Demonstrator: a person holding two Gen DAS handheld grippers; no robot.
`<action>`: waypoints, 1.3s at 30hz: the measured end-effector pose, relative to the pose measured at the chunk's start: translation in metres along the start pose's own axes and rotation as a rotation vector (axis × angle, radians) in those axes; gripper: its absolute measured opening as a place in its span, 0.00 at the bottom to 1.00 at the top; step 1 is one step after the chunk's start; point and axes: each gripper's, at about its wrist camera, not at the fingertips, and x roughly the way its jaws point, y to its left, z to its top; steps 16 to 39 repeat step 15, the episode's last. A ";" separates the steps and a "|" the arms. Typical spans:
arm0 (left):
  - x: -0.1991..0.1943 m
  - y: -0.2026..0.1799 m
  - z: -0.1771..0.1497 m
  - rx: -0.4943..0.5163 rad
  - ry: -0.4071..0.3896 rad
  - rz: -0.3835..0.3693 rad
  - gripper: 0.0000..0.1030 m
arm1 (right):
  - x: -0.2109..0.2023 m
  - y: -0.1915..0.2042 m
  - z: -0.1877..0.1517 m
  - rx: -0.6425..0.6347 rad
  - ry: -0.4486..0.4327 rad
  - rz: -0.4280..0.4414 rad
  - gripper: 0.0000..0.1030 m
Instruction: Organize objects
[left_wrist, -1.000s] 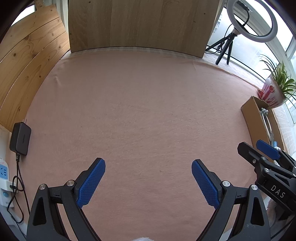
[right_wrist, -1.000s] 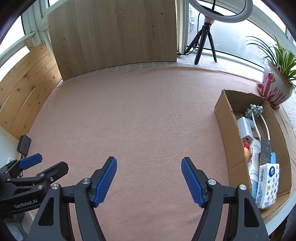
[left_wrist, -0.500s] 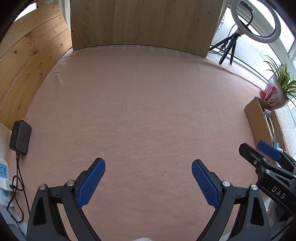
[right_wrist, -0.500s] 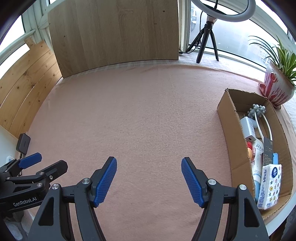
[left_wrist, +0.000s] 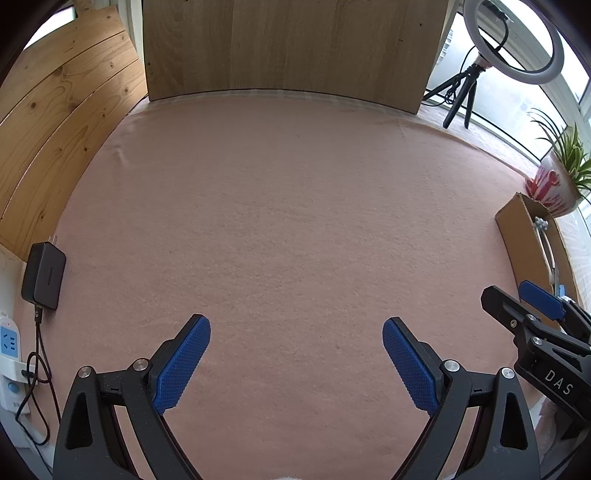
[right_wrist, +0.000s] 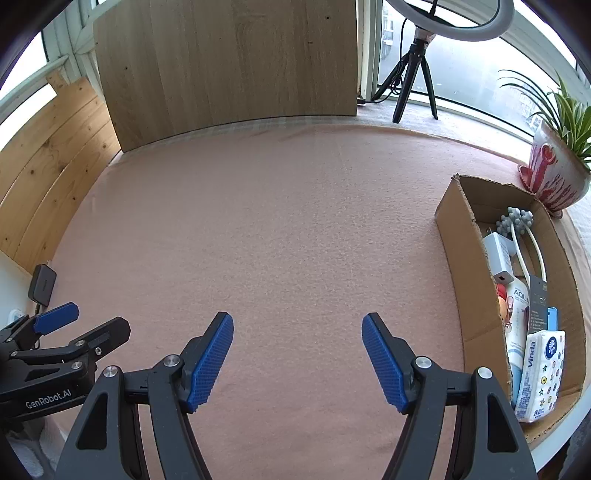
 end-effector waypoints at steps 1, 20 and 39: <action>0.001 0.001 0.000 -0.002 0.002 -0.002 0.94 | 0.000 0.000 0.000 -0.001 0.001 0.001 0.67; 0.025 0.007 0.001 0.016 0.005 0.046 0.94 | 0.019 -0.003 0.000 -0.004 0.012 -0.014 0.67; 0.025 0.007 0.001 0.016 0.005 0.046 0.94 | 0.019 -0.003 0.000 -0.004 0.012 -0.014 0.67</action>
